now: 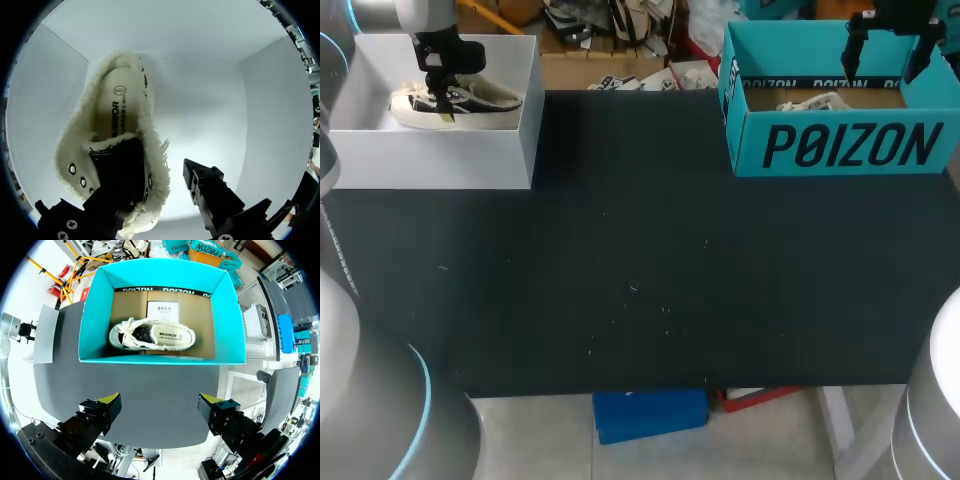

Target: Take the shoe out of the shoebox, open the shoe tongue, remove and reinsert the insole, then place the shoe into the shoebox

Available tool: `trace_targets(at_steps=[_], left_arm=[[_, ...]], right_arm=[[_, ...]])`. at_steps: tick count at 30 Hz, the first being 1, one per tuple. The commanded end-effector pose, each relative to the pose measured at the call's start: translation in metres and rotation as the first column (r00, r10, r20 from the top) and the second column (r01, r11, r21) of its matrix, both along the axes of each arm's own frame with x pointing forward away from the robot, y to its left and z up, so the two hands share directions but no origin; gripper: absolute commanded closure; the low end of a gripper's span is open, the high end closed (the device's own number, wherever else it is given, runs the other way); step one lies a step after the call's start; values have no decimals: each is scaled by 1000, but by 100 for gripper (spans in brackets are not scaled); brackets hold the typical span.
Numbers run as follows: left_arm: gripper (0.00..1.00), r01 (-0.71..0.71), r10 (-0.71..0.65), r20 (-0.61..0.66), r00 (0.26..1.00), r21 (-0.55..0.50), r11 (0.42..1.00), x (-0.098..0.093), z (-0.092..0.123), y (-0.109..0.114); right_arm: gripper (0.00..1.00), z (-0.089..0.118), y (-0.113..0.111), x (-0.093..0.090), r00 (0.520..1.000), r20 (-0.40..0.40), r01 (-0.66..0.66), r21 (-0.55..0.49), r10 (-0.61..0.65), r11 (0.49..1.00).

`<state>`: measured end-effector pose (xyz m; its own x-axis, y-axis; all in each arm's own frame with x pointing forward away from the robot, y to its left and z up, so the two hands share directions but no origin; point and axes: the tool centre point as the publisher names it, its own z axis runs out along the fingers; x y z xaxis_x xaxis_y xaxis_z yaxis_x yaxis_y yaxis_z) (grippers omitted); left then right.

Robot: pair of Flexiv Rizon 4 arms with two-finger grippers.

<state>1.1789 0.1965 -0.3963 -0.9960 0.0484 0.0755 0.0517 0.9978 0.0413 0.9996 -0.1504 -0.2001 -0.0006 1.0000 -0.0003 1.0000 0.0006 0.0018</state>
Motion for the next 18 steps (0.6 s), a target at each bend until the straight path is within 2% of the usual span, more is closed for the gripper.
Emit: trace_targets(at_steps=[1,4,8,9,18], left_arm=[[54,-1,1,-26,1000,4,1000,10,-12,-2],[58,-7,7,-37,999,3,1000,9,-14,-3],[87,-24,24,-45,999,3,1000,13,-17,-3],[100,-26,27,-43,999,7,1000,14,-17,-3],[100,-32,32,-26,999,-24,999,17,-9,-5]], right_arm=[[0,0,0,0,1000,-1,0,0,0,1000],[0,0,0,0,1000,-1,0,0,0,1000],[0,0,0,0,1000,-1,0,0,0,1000],[0,0,0,0,1000,-1,0,0,0,1000],[0,0,0,0,1000,-1,0,0,0,1000]])
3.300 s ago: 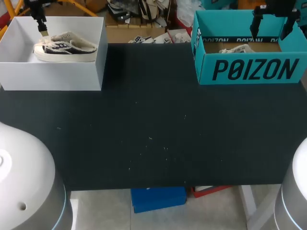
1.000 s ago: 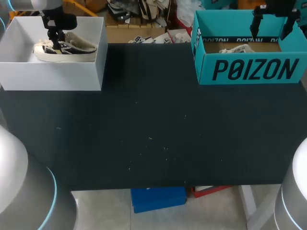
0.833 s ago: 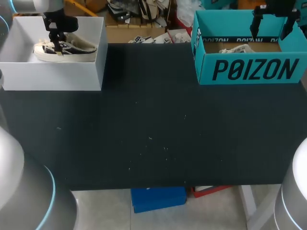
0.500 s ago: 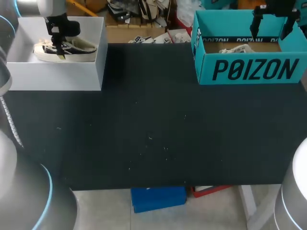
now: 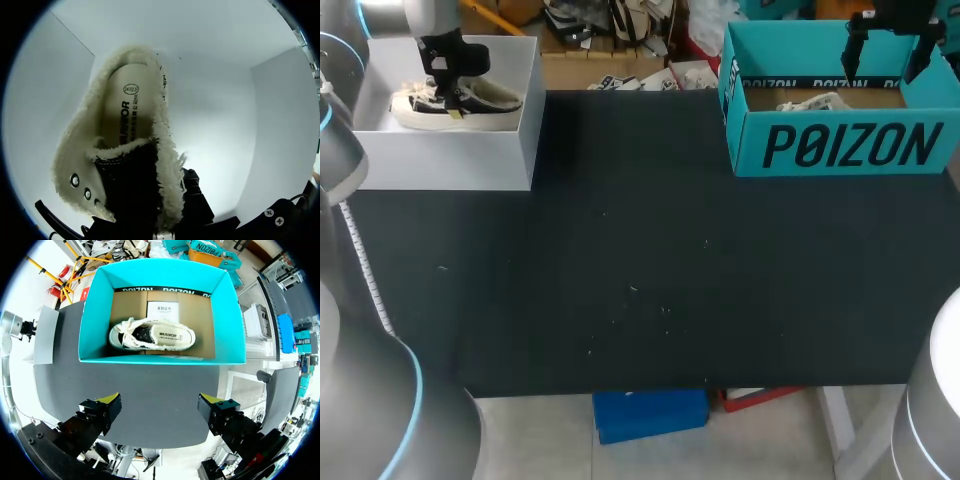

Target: Take the shoe out of the shoebox, open the shoe tongue, remove and reinsert the insole, then place the shoe into the shoebox

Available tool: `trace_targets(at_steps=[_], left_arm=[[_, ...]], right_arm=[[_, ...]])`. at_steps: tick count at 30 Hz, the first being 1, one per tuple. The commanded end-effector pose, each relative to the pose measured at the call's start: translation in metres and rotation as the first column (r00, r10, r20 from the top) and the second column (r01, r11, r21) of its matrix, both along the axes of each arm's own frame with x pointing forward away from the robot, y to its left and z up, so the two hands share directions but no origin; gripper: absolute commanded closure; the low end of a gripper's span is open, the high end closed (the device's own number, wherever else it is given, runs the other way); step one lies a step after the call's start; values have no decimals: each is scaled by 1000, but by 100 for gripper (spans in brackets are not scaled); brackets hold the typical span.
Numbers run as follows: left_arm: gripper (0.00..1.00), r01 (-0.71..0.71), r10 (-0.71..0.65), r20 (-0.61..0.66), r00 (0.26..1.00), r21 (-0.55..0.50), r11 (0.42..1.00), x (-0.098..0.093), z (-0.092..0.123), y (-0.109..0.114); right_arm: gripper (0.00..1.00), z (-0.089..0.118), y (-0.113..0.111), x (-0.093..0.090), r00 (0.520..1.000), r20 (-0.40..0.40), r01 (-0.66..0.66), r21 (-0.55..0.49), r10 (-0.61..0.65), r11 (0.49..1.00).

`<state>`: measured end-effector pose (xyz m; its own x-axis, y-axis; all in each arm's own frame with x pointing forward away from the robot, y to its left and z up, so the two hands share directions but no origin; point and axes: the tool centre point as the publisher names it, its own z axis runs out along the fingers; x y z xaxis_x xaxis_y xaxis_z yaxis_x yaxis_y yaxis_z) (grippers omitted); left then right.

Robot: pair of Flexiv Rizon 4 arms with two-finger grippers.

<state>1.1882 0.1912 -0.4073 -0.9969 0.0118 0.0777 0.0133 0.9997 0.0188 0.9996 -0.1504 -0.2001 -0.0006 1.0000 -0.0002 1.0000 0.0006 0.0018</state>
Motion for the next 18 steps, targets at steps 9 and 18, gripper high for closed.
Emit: trace_targets(at_steps=[9,18], left_arm=[[100,24,-24,13,1000,-2,1000,13,28,-1],[100,18,-20,68,997,21,1000,14,75,-2]], right_arm=[[0,0,0,0,1000,-1,0,0,0,1000],[0,0,0,0,1000,-1,0,0,0,1000]])
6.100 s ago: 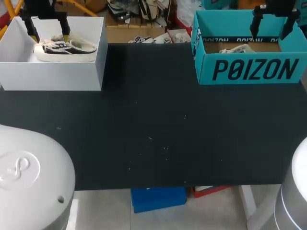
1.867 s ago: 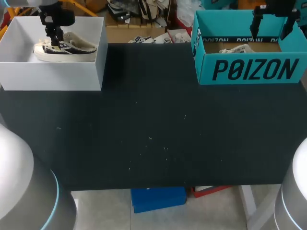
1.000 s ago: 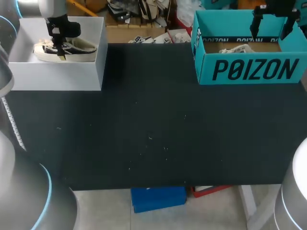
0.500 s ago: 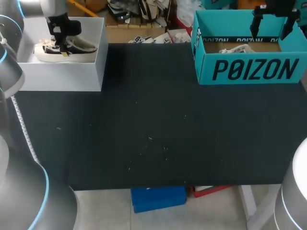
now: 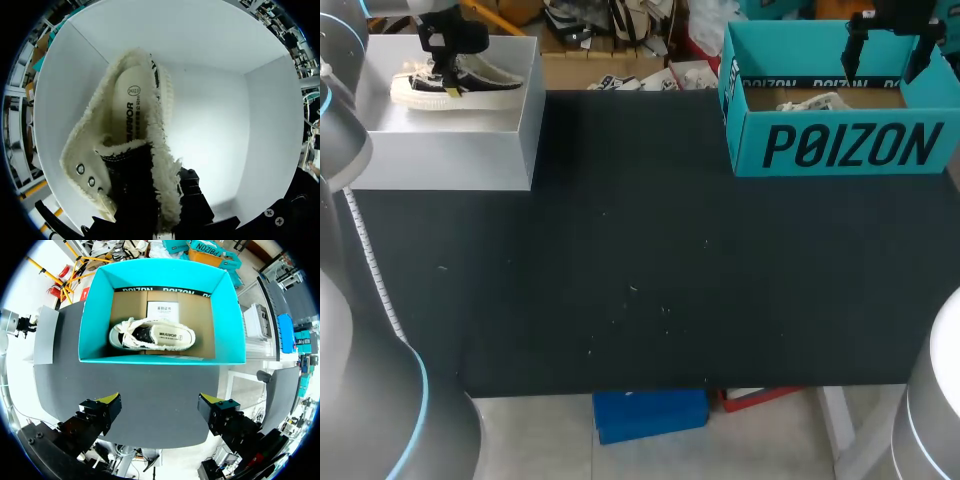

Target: Take the shoe out of the shoebox, open the shoe tongue, remove and reinsert the insole, then place the shoe into the shoebox

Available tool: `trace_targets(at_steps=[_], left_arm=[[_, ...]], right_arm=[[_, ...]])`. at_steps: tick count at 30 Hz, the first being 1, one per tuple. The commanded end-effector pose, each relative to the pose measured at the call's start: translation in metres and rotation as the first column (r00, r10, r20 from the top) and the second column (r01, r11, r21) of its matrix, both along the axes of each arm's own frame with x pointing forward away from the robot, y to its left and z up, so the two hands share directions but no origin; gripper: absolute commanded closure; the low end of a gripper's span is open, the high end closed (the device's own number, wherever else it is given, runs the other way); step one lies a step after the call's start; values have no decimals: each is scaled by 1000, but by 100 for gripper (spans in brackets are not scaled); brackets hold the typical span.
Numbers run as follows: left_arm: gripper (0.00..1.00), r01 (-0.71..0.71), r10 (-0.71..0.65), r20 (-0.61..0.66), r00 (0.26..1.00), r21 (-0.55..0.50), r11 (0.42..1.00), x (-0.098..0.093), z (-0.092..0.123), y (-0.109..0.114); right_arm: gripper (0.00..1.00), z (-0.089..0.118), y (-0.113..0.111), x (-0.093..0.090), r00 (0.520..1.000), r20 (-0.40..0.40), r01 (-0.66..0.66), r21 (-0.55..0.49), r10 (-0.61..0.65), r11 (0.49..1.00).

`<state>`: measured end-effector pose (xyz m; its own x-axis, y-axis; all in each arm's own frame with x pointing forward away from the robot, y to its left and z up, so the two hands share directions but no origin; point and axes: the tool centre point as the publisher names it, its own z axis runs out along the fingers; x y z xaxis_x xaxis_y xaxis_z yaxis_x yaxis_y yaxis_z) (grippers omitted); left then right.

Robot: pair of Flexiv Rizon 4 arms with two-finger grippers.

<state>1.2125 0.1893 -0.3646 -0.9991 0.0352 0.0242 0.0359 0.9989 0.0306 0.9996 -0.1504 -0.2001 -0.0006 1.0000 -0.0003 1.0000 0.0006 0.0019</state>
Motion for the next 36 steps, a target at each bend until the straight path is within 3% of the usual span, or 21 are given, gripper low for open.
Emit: trace_targets(at_steps=[1,9,16,20,26,31,36], left_arm=[[100,-8,7,24,1000,11,1000,-11,40,-1],[100,-42,40,84,996,20,999,-31,98,-9],[100,-76,70,172,983,29,997,-69,156,-26],[100,-96,88,221,971,22,995,-104,185,-44],[100,-126,120,273,955,4,992,-160,212,-77],[100,-135,126,312,942,7,991,-208,222,-110],[100,-118,100,337,936,31,993,-250,216,-145]], right_arm=[[0,0,0,0,1000,-1,0,0,0,1000],[0,0,0,0,1000,-1,0,0,0,1000],[0,0,0,0,1000,-1,0,0,0,1000],[0,0,0,0,1000,-1,0,0,0,1000],[0,0,0,0,1000,-1,0,0,0,1000],[0,0,0,0,1000,-1,0,0,0,1000],[0,0,0,0,1000,-1,0,0,0,1000]])
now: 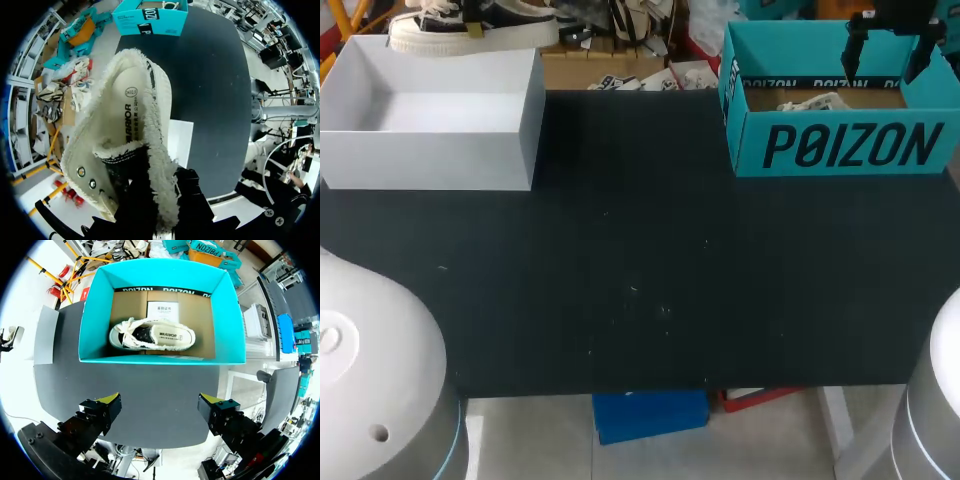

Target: Take the shoe out of the shoebox, open the shoe tongue, remove and reinsert the insole, then place the shoe into the shoebox

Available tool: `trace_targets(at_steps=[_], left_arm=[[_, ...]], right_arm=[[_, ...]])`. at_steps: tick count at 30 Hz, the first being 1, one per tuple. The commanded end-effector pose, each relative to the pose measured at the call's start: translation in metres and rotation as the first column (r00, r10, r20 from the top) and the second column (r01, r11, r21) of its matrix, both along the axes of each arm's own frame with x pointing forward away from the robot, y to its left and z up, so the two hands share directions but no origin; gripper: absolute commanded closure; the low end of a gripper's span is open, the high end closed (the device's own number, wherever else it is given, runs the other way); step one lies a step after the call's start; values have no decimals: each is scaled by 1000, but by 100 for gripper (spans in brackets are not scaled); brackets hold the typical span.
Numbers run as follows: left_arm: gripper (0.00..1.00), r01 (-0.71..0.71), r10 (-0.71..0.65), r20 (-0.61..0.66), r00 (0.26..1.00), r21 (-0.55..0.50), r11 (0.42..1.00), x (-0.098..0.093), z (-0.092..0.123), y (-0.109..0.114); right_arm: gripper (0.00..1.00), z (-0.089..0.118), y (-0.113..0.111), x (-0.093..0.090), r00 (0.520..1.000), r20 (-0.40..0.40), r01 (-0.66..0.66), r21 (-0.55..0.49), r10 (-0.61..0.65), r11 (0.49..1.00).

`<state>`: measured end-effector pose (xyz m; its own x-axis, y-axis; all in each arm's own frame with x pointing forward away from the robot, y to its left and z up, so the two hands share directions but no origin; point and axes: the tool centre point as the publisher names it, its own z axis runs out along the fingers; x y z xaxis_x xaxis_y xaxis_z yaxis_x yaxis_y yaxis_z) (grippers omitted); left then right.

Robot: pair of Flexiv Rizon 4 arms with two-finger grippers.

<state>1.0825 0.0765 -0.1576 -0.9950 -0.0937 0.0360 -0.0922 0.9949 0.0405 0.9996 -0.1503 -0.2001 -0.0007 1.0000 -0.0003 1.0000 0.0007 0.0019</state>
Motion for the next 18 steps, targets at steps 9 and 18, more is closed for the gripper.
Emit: trace_targets(at_steps=[9,18], left_arm=[[100,29,-59,358,932,89,996,-183,-23,-83],[100,39,-73,377,923,97,995,-209,-52,-111]], right_arm=[[0,0,0,0,1000,-1,1,0,-1,1000],[0,0,0,0,1000,-1,1,0,-1,1000]])
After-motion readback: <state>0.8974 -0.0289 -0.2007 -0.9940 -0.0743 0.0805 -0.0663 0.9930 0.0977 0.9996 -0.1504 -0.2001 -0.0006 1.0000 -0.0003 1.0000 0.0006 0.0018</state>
